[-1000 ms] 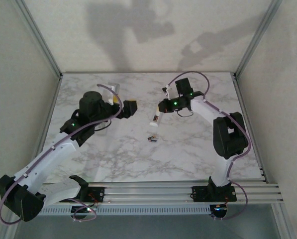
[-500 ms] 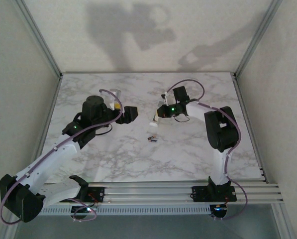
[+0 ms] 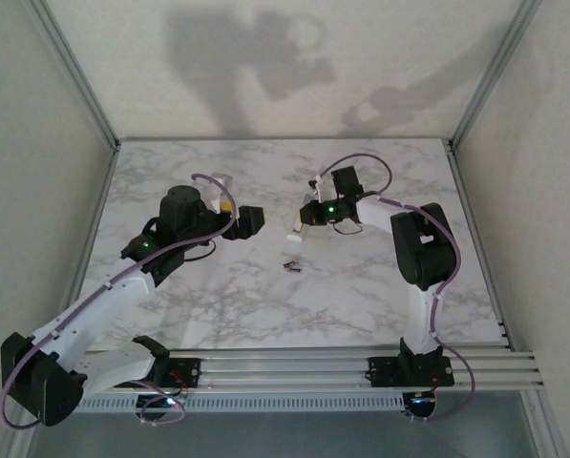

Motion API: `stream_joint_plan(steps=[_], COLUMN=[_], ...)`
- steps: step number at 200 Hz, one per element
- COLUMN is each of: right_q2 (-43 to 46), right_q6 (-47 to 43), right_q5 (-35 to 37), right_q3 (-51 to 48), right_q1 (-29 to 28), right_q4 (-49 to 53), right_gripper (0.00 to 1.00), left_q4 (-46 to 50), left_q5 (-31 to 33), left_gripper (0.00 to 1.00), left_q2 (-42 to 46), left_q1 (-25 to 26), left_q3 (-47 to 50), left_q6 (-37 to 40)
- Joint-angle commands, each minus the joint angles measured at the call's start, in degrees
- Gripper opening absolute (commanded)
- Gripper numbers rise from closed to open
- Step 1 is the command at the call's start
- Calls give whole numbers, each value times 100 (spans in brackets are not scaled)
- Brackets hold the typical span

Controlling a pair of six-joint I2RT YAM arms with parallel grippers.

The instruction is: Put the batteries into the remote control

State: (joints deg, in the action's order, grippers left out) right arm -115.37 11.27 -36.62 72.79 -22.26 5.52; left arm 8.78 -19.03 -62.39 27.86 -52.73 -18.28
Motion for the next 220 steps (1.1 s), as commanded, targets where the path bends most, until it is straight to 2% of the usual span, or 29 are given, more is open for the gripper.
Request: stream_joint_plan(steps=[1,79,220], right_q2=[-151,-146,119], right_q6=[-6,114,693], right_q5=[-177,-284,-357], right_q3=[-94,-155,-506], right_q1=[-21,-19,31], right_q4=[37,0,-647], right_gripper=[0,0,0], left_q4=[-157,-226,-320], left_q5=[79,75,37], left_gripper=[100,100,100], left_q2=[61,-24,-50], left_q1=[-61,-61,-63], left_q3=[52,109,175], left_q6=[-53,-70,-74])
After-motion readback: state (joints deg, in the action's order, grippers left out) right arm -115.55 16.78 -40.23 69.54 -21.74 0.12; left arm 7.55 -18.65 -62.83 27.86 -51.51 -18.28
